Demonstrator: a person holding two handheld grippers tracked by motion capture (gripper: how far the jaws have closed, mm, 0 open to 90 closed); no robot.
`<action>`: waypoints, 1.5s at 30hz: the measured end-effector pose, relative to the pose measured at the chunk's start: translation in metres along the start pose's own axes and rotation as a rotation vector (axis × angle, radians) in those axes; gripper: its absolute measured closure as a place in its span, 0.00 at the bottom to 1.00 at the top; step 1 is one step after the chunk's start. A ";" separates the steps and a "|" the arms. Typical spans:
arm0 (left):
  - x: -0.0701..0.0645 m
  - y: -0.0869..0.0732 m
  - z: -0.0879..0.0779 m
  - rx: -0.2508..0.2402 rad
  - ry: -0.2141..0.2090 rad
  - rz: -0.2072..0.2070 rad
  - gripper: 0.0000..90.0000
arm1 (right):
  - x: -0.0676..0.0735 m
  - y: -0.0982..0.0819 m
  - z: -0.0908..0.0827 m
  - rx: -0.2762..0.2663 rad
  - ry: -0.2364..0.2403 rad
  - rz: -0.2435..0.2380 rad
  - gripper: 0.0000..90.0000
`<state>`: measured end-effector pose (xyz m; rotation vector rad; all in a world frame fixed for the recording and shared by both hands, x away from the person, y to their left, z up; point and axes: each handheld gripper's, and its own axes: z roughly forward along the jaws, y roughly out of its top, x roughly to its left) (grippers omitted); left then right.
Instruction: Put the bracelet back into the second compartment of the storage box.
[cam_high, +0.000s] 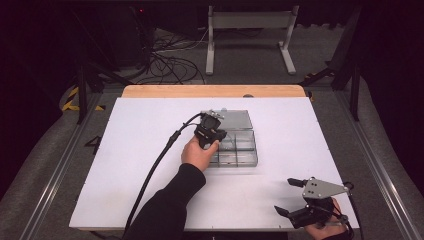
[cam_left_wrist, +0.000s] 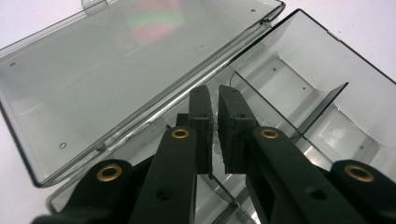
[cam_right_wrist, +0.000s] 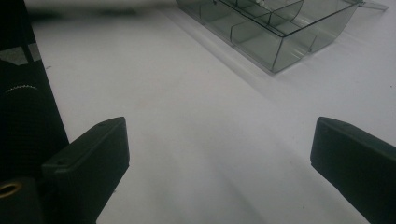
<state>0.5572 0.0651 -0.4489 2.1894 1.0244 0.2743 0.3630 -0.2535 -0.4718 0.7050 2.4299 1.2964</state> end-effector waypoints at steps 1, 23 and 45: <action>0.001 0.000 0.000 0.000 -0.006 0.002 0.90 | 0.000 0.000 0.000 0.001 0.000 -0.001 0.06; -0.014 0.003 -0.044 -0.109 -0.044 0.088 0.41 | -0.007 0.008 0.009 -0.013 0.029 -0.014 0.05; -0.027 -0.005 -0.088 -0.197 -0.072 0.136 0.37 | -0.009 0.012 0.014 -0.011 0.039 -0.025 0.05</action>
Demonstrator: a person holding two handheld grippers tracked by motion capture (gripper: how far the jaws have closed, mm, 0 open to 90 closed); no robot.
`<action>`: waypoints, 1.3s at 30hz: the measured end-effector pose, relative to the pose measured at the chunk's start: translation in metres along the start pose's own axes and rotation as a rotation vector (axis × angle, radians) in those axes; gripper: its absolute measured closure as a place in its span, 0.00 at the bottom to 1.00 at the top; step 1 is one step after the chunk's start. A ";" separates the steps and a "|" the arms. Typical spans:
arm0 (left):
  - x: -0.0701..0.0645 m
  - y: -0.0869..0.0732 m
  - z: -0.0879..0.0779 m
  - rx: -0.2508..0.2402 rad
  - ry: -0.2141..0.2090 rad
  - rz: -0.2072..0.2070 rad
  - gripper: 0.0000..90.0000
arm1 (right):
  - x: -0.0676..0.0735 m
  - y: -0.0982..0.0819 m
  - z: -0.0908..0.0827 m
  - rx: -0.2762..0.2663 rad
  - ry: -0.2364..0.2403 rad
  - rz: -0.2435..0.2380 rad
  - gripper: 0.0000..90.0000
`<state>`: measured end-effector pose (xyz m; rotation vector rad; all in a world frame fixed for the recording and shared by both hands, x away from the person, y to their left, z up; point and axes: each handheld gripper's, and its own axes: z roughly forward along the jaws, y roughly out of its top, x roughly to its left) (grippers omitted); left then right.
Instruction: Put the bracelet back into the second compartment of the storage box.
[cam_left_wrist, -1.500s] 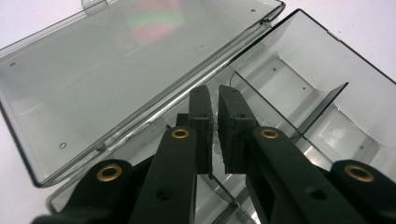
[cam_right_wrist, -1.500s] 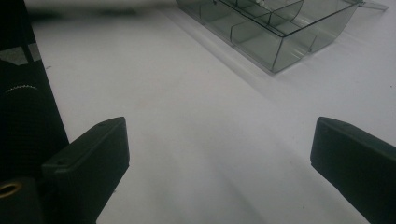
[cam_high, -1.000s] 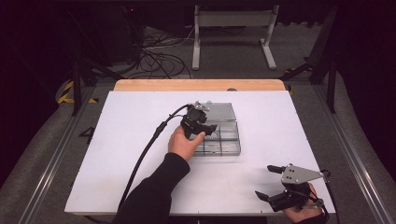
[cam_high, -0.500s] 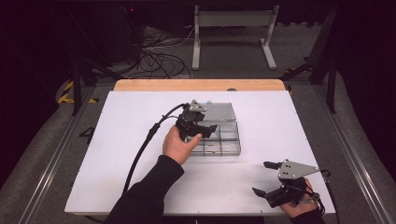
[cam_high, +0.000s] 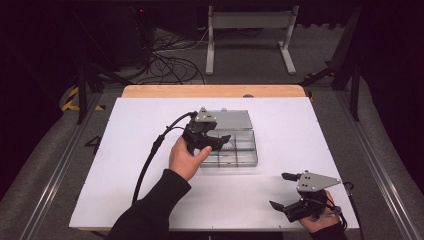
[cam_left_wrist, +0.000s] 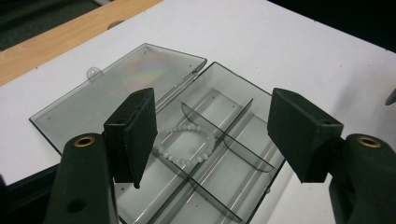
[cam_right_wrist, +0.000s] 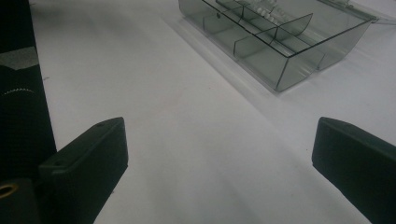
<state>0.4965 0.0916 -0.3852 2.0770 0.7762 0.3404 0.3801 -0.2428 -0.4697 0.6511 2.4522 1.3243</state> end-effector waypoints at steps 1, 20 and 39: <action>0.000 0.000 -0.001 -0.004 0.004 0.008 0.37 | 0.000 0.000 0.000 0.000 0.000 0.001 0.05; -0.012 -0.012 -0.052 -0.095 -0.052 0.093 0.32 | 0.001 0.000 0.000 0.001 0.000 0.000 0.05; -0.016 -0.058 -0.104 -0.155 -0.041 0.113 0.28 | 0.001 0.000 0.000 0.000 0.000 0.000 0.05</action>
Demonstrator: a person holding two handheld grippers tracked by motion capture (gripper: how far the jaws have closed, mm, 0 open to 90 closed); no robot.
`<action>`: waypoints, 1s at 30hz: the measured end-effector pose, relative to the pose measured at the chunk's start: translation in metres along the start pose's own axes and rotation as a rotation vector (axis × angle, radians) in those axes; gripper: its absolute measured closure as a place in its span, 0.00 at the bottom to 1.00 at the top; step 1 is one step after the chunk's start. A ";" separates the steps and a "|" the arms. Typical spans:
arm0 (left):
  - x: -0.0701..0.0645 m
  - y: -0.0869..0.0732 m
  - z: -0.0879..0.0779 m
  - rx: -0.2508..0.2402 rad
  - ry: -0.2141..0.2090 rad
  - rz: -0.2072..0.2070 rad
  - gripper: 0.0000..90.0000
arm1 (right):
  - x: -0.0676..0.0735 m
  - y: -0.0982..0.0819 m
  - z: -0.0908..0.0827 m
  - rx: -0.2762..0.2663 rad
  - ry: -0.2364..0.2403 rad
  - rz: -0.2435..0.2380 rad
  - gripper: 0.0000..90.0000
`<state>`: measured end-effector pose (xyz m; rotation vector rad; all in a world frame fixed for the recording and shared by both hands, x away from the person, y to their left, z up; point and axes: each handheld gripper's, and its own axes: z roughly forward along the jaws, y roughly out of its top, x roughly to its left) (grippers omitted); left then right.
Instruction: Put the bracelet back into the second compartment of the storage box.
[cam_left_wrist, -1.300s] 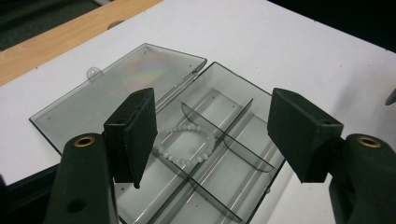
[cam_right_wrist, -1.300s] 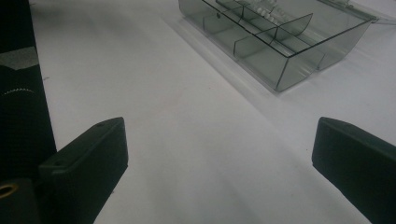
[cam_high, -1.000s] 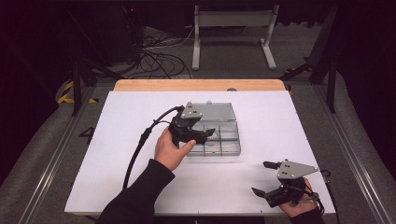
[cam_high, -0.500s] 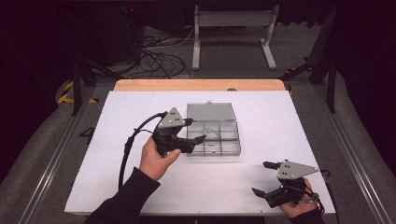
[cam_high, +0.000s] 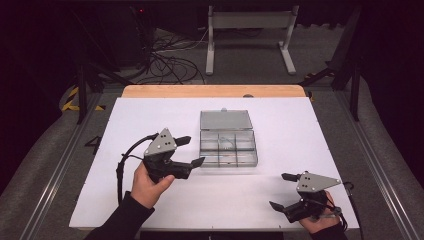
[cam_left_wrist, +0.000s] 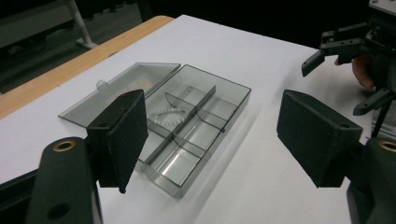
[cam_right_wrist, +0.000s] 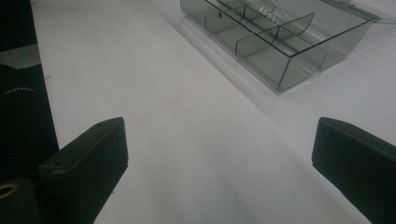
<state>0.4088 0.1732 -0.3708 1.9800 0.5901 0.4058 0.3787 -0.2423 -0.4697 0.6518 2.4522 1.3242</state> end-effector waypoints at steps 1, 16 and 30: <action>0.000 -0.003 -0.002 0.002 0.001 0.000 0.27 | 0.000 0.000 0.000 0.000 0.002 0.000 0.05; 0.006 -0.051 -0.030 -0.016 0.064 -0.031 0.25 | 0.000 0.000 0.001 0.002 0.001 0.002 0.05; 0.004 -0.098 -0.052 -0.028 0.120 -0.071 0.23 | 0.000 0.000 0.001 0.003 0.002 0.004 0.05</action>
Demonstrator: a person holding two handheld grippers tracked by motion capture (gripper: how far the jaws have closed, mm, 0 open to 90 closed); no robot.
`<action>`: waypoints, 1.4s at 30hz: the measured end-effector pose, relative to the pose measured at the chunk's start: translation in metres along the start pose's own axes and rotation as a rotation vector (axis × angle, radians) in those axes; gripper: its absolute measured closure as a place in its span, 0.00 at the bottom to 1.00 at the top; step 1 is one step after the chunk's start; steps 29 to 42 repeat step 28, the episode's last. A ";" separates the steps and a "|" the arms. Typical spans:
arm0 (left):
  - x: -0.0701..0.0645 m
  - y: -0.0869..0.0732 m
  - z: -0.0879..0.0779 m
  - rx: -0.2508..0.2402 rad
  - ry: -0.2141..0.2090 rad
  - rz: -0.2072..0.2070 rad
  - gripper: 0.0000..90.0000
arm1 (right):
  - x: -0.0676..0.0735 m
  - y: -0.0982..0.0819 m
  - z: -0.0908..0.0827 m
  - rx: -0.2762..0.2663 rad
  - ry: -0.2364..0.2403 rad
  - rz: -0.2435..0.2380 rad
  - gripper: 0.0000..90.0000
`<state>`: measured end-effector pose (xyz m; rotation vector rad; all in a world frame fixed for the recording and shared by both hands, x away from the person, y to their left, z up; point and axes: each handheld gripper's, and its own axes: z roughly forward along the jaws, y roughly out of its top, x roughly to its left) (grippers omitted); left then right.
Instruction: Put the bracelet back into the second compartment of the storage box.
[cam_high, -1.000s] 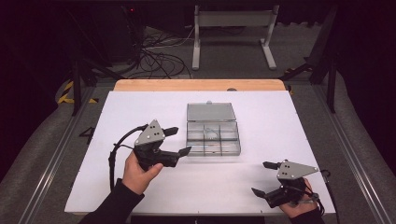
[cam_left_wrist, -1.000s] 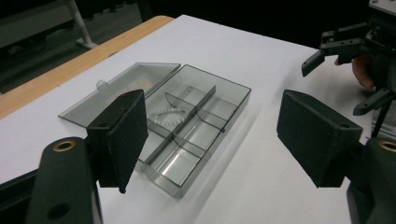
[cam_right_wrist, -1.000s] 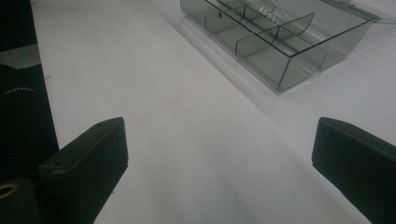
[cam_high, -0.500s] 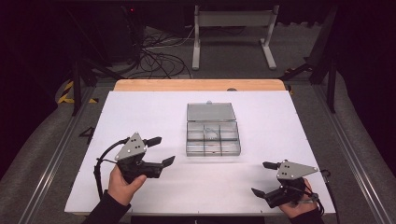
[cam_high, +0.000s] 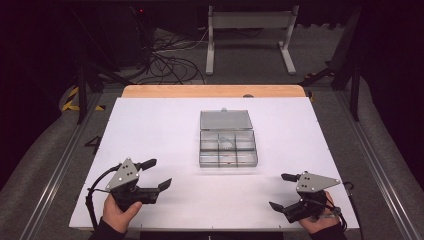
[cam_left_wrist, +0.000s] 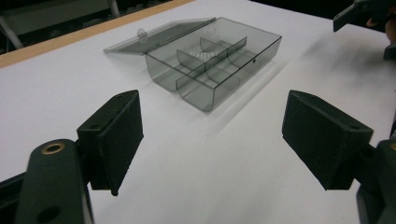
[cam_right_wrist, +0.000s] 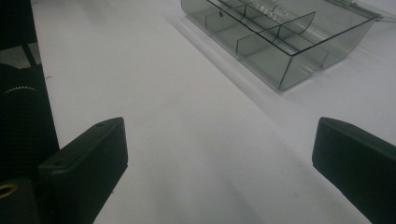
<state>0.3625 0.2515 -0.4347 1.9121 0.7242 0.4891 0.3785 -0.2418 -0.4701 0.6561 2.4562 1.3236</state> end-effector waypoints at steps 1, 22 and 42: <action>0.001 -0.003 -0.001 0.006 0.010 0.004 0.23 | 0.000 0.000 0.000 0.000 0.000 0.000 0.05; 0.002 -0.034 -0.012 0.047 0.001 -0.046 0.21 | 0.000 0.000 -0.001 -0.002 0.006 -0.003 0.05; 0.005 -0.034 -0.013 0.038 -0.024 -0.080 0.21 | -0.001 -0.001 0.000 0.003 0.007 -0.002 0.05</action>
